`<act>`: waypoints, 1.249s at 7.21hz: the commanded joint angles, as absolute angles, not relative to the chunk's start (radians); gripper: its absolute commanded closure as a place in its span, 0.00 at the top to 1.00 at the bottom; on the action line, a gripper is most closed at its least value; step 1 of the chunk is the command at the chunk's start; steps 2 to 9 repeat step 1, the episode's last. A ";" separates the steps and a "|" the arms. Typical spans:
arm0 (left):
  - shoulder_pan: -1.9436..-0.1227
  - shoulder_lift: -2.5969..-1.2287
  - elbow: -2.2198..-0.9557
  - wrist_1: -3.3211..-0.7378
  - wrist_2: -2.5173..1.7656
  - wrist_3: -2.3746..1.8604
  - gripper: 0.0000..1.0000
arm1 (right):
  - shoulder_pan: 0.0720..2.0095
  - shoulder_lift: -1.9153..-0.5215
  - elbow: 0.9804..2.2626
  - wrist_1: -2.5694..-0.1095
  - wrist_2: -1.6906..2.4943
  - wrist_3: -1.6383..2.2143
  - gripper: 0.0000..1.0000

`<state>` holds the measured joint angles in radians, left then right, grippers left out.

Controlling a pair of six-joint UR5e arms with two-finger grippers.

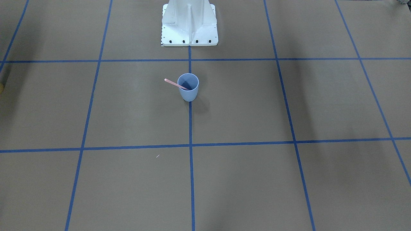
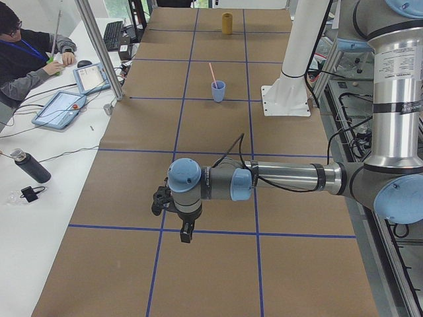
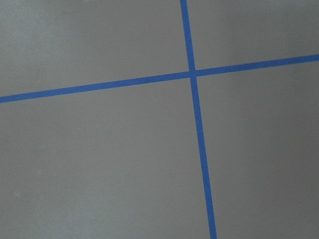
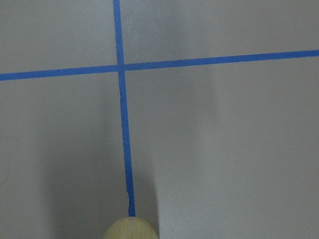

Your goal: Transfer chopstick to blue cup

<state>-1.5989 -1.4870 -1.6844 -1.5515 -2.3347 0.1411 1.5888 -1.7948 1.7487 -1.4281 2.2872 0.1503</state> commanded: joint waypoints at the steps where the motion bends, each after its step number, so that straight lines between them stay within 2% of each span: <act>1: -1.600 -1.486 -1.684 -1.551 -2.333 0.141 0.98 | 1.588 -1.795 1.749 -1.428 2.287 0.150 1.00; 9: -1.600 -1.486 -1.684 -1.551 -2.333 0.141 0.98 | 1.588 -1.795 1.749 -1.428 2.287 0.150 1.00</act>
